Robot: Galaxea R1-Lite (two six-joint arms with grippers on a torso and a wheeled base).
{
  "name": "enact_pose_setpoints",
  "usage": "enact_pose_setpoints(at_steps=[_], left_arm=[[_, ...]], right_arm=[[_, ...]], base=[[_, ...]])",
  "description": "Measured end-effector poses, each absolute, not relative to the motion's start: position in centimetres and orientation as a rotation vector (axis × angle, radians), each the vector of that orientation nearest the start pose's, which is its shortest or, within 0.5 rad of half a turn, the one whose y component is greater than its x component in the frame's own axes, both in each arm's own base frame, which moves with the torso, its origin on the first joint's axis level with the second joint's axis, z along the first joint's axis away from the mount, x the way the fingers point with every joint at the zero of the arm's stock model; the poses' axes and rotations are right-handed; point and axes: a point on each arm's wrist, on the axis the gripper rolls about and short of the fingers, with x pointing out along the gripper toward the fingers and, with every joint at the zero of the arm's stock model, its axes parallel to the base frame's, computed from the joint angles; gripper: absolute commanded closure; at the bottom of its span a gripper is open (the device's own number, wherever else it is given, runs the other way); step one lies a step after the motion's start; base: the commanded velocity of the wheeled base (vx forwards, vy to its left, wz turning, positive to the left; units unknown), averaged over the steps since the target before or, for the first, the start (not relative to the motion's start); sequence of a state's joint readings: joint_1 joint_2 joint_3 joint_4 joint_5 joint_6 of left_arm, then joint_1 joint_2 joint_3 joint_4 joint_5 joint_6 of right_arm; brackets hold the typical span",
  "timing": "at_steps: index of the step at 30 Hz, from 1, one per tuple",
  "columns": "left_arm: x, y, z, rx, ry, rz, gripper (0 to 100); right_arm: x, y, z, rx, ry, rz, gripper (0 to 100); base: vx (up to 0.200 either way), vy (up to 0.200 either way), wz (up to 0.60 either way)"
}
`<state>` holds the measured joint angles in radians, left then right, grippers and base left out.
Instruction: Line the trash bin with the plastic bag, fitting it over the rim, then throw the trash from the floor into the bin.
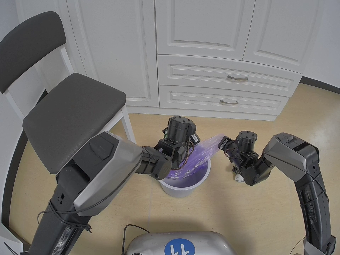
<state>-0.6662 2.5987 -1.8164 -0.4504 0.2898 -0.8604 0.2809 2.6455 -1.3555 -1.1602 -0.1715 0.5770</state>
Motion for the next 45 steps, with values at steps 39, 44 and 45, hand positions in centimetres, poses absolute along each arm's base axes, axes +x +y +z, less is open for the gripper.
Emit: enact_pose_setpoints(at_steps=[39,44,45], left_arm=[[42.7,-19.8,3.8,-0.341,0.597,-0.157,100],[43.2,-17.0,3.2,-0.267,0.593,-0.127,100],[43.3,-16.4,3.0,-0.257,0.596,-0.117,100]], right_arm=[[45.9,10.1,-1.5,0.498,0.128,0.15,100],[45.7,8.2,-2.4,0.469,0.135,0.176,100],[45.6,8.1,-2.5,0.466,0.13,0.189,100]], base=[[0.0,0.0,0.0],[0.0,0.0,0.0],[0.0,0.0,0.0]])
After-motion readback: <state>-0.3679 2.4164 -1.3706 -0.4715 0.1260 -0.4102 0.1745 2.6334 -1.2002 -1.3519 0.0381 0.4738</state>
